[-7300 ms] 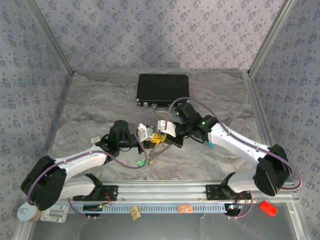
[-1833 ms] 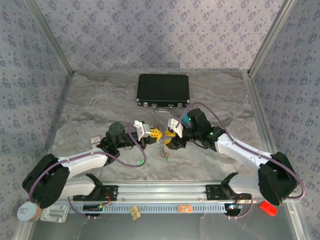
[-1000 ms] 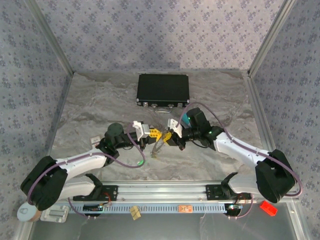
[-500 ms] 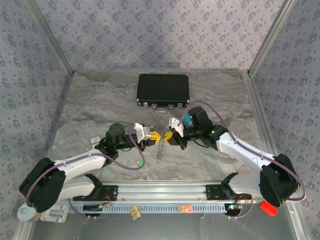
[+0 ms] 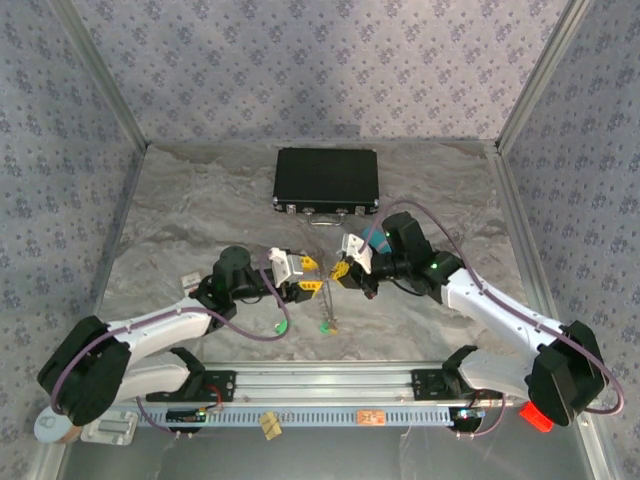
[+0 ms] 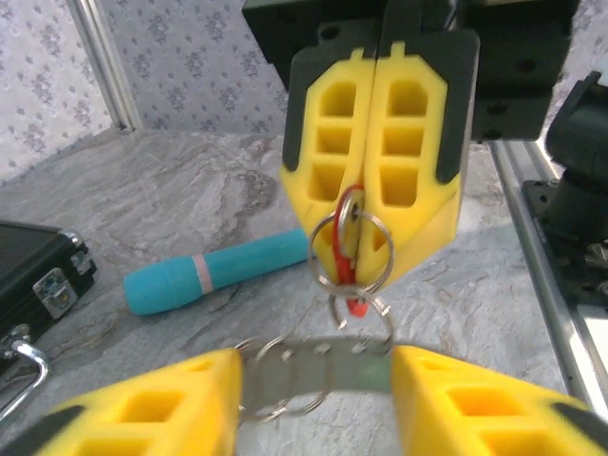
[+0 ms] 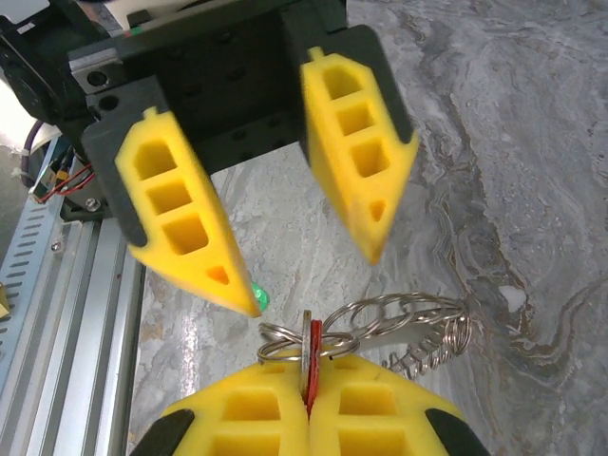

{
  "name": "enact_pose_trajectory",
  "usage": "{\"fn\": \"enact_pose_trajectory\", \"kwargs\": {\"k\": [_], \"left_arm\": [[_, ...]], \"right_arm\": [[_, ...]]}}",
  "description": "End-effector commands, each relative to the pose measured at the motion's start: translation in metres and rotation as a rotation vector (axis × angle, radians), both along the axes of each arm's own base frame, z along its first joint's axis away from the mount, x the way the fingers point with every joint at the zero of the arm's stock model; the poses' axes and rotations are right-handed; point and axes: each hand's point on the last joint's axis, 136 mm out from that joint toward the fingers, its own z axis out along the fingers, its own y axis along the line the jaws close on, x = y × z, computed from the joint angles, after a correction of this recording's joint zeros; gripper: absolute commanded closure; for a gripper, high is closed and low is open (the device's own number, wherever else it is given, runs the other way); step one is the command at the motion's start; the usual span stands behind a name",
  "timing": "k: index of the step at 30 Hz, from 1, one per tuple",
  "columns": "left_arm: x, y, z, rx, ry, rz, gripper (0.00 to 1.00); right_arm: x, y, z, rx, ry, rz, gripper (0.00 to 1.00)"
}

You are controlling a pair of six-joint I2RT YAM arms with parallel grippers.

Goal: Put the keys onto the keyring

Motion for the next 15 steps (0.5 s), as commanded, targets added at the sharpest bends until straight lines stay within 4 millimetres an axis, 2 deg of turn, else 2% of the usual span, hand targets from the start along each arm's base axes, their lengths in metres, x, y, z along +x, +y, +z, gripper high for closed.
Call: {"fn": "enact_pose_trajectory", "kwargs": {"k": [1,3,4,9,12,15], "left_arm": [[0.005,0.014,0.018,-0.07,-0.045,0.102,0.29],[0.01,0.026,0.024,-0.089,-0.052,0.176,0.05],[0.012,0.031,0.027,-0.093,-0.057,0.213,0.0],[0.04,0.073,0.048,-0.11,-0.08,0.505,0.0],[0.06,0.113,0.06,-0.139,-0.046,0.743,0.0],[0.07,0.151,0.073,-0.196,0.009,0.91,0.0]], "right_arm": [[0.001,0.002,0.026,0.017,-0.073,0.008,1.0],[0.001,0.003,0.028,0.008,-0.08,0.009,1.0],[0.001,0.003,0.029,0.003,-0.083,0.012,1.0],[0.008,0.015,0.033,-0.023,-0.098,0.03,1.0],[0.018,0.029,0.037,-0.03,-0.115,0.037,1.0],[0.031,0.05,0.044,-0.02,-0.135,0.044,1.0]]}}
